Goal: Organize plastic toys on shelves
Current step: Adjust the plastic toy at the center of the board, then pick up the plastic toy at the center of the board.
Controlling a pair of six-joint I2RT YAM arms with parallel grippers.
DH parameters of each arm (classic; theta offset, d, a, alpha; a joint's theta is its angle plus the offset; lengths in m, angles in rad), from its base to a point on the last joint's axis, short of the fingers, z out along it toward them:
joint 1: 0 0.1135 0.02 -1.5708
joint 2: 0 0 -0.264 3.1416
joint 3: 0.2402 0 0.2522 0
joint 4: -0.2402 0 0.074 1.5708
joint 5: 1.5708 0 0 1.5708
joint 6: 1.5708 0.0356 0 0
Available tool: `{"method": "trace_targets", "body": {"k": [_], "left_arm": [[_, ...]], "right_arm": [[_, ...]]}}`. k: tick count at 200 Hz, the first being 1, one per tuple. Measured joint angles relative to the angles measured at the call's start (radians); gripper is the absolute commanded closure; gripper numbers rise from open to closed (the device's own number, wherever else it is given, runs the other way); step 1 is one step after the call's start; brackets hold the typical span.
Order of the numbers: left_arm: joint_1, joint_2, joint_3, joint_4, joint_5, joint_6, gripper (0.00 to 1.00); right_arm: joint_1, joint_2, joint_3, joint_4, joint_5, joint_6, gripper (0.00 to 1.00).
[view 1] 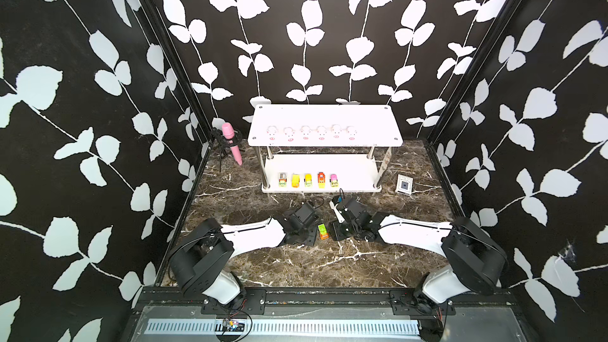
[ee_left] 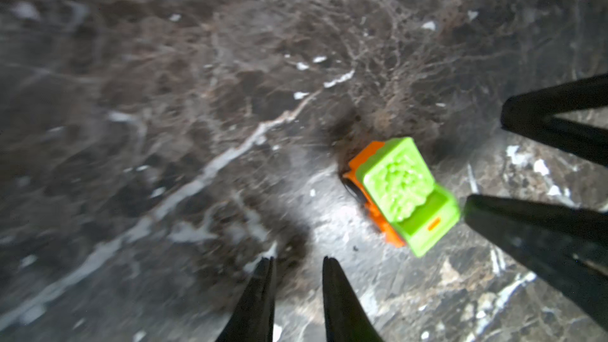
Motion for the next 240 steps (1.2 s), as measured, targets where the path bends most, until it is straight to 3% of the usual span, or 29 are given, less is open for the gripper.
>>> {"method": "trace_targets", "body": {"k": [123,240], "left_arm": [[0.021,-0.127,-0.043,-0.076,-0.104,0.002,0.68],[0.043,-0.193,-0.068,-0.110,-0.127,0.017,0.66]], "right_arm": [[0.102,0.030,0.075,-0.082,0.092,-0.020,0.41],[0.229,0.152,0.158,-0.154,0.256,0.156,0.42]]}}
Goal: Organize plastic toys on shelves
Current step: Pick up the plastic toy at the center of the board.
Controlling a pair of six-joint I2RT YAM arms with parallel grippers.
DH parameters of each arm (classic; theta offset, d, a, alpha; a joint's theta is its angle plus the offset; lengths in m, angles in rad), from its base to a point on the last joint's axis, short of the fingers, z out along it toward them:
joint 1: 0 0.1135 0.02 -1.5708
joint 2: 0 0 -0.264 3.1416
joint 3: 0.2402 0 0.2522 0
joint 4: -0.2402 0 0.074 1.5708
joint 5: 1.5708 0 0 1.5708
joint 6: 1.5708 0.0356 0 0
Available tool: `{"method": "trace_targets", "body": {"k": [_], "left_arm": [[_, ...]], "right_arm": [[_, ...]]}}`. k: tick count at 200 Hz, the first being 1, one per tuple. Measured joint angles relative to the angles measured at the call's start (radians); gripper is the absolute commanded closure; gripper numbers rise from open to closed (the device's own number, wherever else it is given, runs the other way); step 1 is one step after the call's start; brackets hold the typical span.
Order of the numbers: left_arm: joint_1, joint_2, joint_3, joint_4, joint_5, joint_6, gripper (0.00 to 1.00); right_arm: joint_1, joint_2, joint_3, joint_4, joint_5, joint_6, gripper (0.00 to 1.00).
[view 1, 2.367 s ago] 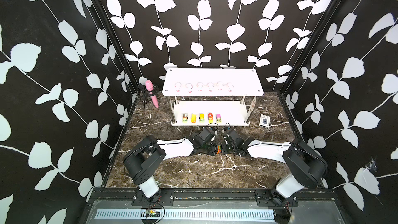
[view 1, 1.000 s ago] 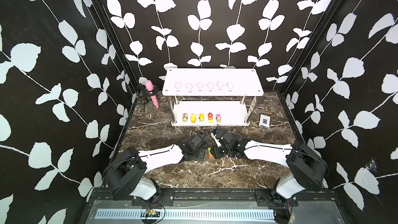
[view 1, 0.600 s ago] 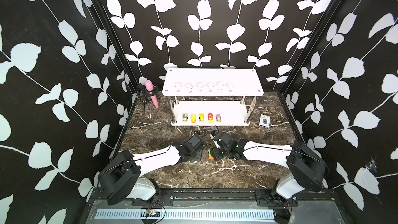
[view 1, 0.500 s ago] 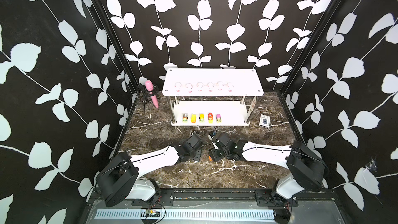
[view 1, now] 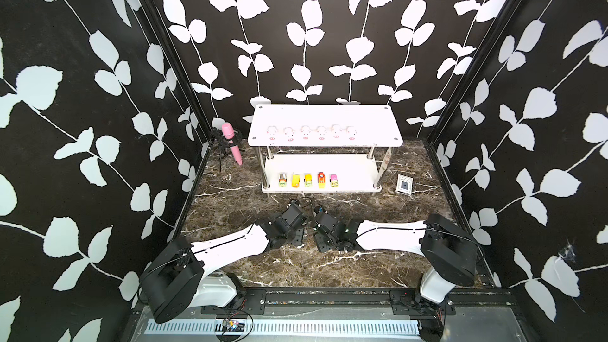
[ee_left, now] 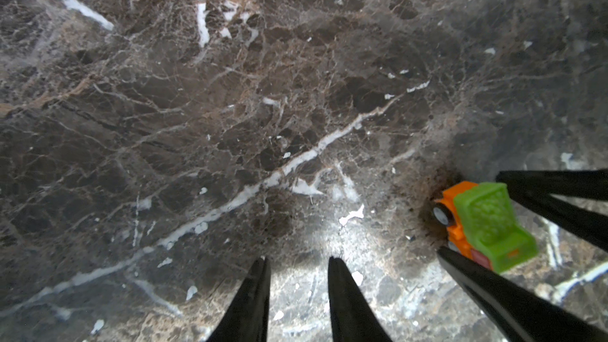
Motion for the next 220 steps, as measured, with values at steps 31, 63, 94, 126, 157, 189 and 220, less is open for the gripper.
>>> {"method": "trace_targets", "body": {"k": [31,63,94,126,157,189,220], "left_arm": [[0.003,-0.005,-0.002,0.000,-0.003,0.002,0.63],[0.004,-0.010,-0.007,-0.002,-0.007,0.005,0.62],[0.011,-0.034,-0.013,-0.010,-0.008,0.012,0.62],[0.016,-0.044,-0.014,-0.017,-0.008,0.013,0.62],[0.016,-0.044,-0.018,-0.018,-0.008,0.013,0.62],[0.016,-0.044,-0.019,-0.019,-0.008,0.013,0.63],[0.016,-0.044,-0.019,-0.019,-0.008,0.016,0.63]], "right_arm": [[0.031,0.013,0.000,-0.008,0.027,0.038,0.44],[0.045,0.026,0.000,-0.007,0.042,0.065,0.51],[0.046,0.030,0.000,-0.008,0.058,0.081,0.57],[0.046,0.041,0.001,-0.006,0.078,0.096,0.68],[0.046,0.041,0.000,-0.002,0.099,0.111,0.75],[0.042,-0.018,-0.056,0.061,0.106,0.106,0.79],[0.000,-0.124,-0.108,0.109,0.077,0.080,0.81]]}}
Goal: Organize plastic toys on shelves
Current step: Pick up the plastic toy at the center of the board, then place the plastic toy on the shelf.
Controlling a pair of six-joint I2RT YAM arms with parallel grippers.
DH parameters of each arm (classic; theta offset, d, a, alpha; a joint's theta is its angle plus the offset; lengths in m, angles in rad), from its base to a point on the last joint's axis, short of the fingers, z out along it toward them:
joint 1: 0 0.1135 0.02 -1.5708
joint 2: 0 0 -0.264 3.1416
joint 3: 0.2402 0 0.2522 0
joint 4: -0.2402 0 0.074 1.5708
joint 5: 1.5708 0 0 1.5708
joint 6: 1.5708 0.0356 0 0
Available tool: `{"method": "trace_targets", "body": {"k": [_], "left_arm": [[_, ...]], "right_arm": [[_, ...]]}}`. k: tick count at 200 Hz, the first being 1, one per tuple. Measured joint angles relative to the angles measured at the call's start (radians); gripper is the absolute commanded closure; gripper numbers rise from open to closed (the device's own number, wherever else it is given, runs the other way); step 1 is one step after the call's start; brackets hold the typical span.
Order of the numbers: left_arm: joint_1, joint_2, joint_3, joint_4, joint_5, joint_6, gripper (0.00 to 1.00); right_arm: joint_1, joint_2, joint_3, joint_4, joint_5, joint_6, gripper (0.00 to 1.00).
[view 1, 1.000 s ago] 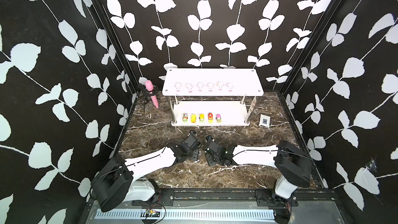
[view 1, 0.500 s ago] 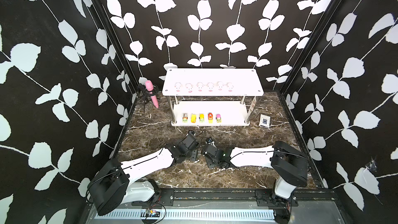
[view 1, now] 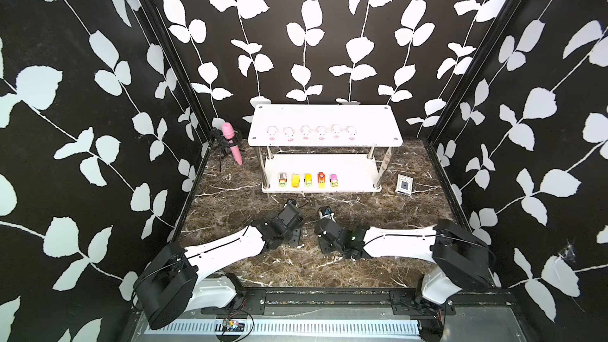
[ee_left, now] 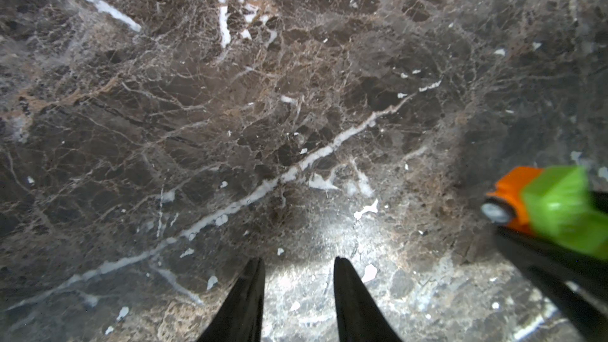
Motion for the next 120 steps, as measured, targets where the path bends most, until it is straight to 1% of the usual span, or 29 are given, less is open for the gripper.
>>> {"method": "trace_targets", "body": {"k": [27,56,93,120], "left_arm": [[0.000,0.000,0.000,0.000,0.000,0.000,0.63],[0.000,0.000,0.000,0.000,0.000,0.000,0.63],[0.000,0.000,0.000,0.000,0.000,0.000,0.63],[0.000,-0.001,0.000,0.000,0.000,0.000,0.63]], "right_arm": [[-0.084,-0.076,-0.007,0.037,-0.037,-0.040,0.81],[-0.192,-0.122,-0.007,0.054,-0.081,-0.087,0.82],[-0.320,-0.122,-0.002,0.046,-0.124,-0.156,0.82],[-0.389,-0.098,0.054,0.019,-0.152,-0.211,0.82]]}}
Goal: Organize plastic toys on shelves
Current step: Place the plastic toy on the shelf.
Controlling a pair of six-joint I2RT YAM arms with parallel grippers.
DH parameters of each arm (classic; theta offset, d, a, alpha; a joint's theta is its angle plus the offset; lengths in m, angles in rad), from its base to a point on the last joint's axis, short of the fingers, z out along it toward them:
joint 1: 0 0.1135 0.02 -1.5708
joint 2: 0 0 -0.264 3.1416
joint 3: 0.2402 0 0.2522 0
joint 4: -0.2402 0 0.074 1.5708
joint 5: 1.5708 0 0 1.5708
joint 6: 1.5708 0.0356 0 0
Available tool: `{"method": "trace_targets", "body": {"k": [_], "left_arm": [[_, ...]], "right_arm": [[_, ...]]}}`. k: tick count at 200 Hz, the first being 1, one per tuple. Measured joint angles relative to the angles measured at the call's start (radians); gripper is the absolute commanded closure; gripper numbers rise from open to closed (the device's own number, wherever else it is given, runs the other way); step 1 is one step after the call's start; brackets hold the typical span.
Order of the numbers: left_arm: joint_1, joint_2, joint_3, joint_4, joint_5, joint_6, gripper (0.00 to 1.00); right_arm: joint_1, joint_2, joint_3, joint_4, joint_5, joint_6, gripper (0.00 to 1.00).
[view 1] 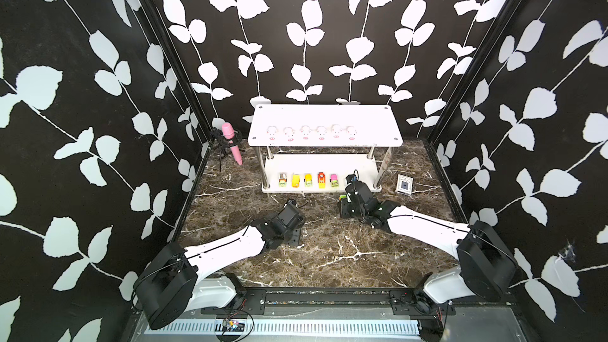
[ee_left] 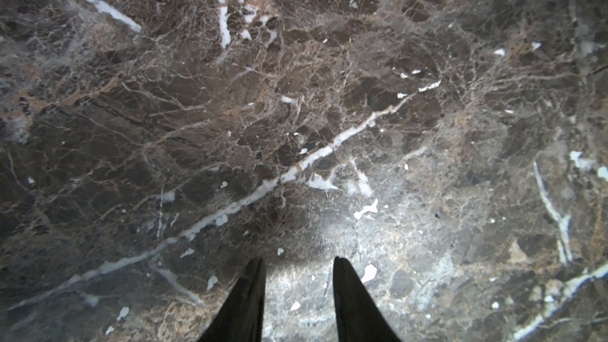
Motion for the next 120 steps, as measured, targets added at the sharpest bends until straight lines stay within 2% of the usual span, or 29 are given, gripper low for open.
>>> {"method": "trace_targets", "body": {"k": [74,120], "left_arm": [[0.000,0.000,-0.005,0.001,0.000,0.000,0.63],[0.000,0.000,-0.006,0.003,0.000,0.000,0.63]], "right_arm": [[-0.131,0.089,0.158,-0.069,-0.025,-0.098,0.82],[-0.175,0.203,0.264,-0.134,-0.021,-0.146,0.82]]}}
